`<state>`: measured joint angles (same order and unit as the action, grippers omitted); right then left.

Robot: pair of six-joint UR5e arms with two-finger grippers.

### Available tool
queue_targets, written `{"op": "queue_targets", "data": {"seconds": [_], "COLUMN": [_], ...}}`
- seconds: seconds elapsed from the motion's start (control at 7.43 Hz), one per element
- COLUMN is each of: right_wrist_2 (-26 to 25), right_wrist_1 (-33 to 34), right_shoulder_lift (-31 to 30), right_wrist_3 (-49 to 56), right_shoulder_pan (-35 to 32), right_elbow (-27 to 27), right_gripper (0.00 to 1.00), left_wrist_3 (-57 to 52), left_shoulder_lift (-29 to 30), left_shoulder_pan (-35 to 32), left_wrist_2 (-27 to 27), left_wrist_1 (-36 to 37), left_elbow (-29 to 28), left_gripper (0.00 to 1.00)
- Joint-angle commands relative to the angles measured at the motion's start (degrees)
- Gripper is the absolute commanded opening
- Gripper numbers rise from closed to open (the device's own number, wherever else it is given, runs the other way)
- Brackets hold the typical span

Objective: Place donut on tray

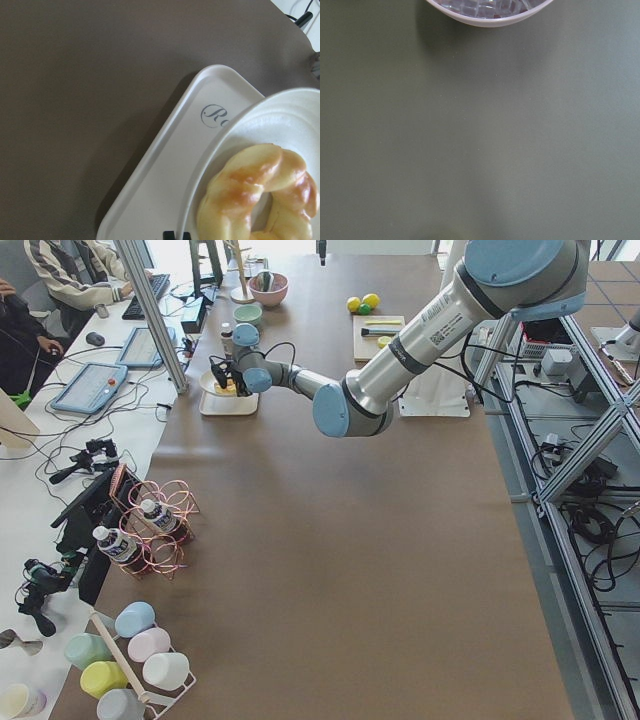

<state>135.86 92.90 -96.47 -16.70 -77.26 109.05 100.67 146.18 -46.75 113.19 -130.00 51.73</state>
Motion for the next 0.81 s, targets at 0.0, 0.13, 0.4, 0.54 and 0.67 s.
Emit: {"op": "queue_targets", "data": {"seconds": [0.0, 0.13, 0.4, 0.54, 0.67], "right_wrist_2": [0.19, 0.28, 1.07, 1.07, 1.25], "right_wrist_1": [0.0, 0.0, 0.0, 0.0, 0.0], "right_shoulder_lift": [-0.21, -0.3, -0.39, -0.3, -0.21], "right_wrist_3": [0.0, 0.0, 0.0, 0.0, 0.0], "right_shoulder_pan": [-0.26, -0.69, -1.13, -1.14, -1.14], "right_elbow": [0.02, 0.37, 0.29, 0.11, 0.03], "right_gripper": [1.0, 1.0, 1.0, 1.0, 1.0], "left_wrist_3": [-0.3, -1.78, -5.93, -5.93, -6.01], "left_shoulder_lift": [0.16, -0.02, -0.11, -0.2, -0.54], "left_shoulder_pan": [0.25, 0.34, 1.57, 1.4, 0.61], "left_wrist_2": [-1.05, -1.22, -3.15, -3.16, -2.72], "left_wrist_1": [-0.34, -0.34, -0.34, -0.34, -0.08], "left_elbow": [-0.4, -0.67, -0.67, -0.06, 2.3], "left_gripper": [0.0, 0.56, 0.98, 0.98, 0.98]}}
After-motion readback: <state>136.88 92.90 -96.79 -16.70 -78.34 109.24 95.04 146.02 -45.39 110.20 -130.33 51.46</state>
